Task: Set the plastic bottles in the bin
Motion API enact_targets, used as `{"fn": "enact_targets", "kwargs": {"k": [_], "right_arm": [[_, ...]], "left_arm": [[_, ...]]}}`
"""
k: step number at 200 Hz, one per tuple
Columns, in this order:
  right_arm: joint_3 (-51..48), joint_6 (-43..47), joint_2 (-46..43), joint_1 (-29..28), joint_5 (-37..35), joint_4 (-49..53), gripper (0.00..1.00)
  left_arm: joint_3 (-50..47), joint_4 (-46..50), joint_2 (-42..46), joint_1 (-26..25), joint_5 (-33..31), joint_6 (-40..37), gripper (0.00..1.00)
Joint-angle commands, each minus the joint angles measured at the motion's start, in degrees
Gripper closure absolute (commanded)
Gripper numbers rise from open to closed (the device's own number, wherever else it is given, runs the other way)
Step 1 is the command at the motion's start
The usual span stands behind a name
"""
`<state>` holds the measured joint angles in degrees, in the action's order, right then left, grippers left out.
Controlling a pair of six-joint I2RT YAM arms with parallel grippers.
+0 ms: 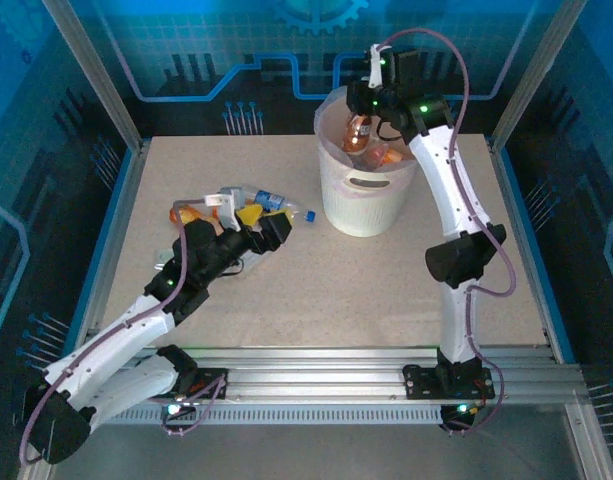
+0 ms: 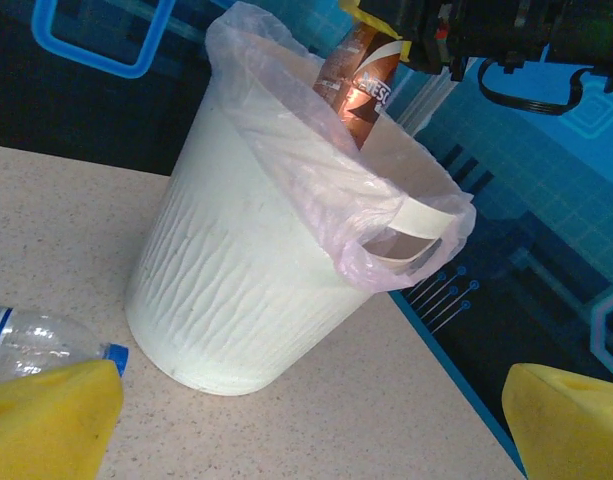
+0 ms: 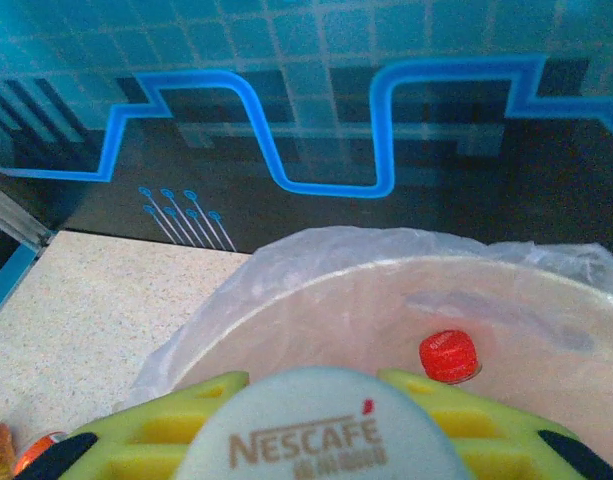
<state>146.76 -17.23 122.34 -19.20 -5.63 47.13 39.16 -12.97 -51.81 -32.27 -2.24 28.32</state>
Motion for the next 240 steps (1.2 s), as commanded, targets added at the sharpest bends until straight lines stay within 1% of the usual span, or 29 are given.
{"fn": "enact_targets", "kwargs": {"k": [1,20,48,84,108,139,158,181,217,240], "right_arm": [[1.9,-4.8,2.0,0.7,-0.8,0.3,0.85],[1.0,-7.4,3.0,0.7,-1.0,0.7,0.85],[-3.0,-11.0,3.0,0.7,-0.5,-0.4,0.85],[-7.3,-13.1,3.3,0.7,-0.2,-0.7,0.82],[-9.2,-13.4,3.7,0.7,-0.3,-0.4,0.79],[-10.1,-13.2,4.4,1.1,-1.7,1.0,0.71],[-10.4,-13.2,4.4,1.8,-2.6,2.1,0.64],[-10.8,-13.2,3.9,2.9,-2.6,2.9,0.50],[-10.8,-12.0,1.9,4.2,-3.5,4.3,0.21],[-10.7,-10.5,-0.3,4.6,-4.2,4.9,0.10]], "left_arm": [[-0.7,1.8,1.2,-0.1,-2.5,-1.0,0.01],[-0.8,2.4,1.5,0.0,-3.0,-0.9,0.01],[-0.9,3.3,1.5,-0.1,-3.6,-0.5,0.01],[-0.9,4.0,1.5,0.0,-4.0,-0.5,0.01],[-0.8,4.3,1.5,0.0,-4.4,-0.7,0.01],[-0.7,4.9,1.5,0.1,-5.9,0.4,0.01],[-0.4,6.5,1.5,0.1,-7.4,0.9,0.01],[0.0,8.2,1.4,0.0,-8.8,1.3,0.01],[0.0,9.4,1.1,0.4,-9.5,2.7,0.01],[0.0,10.0,0.9,0.9,-9.7,4.0,0.01]]}}
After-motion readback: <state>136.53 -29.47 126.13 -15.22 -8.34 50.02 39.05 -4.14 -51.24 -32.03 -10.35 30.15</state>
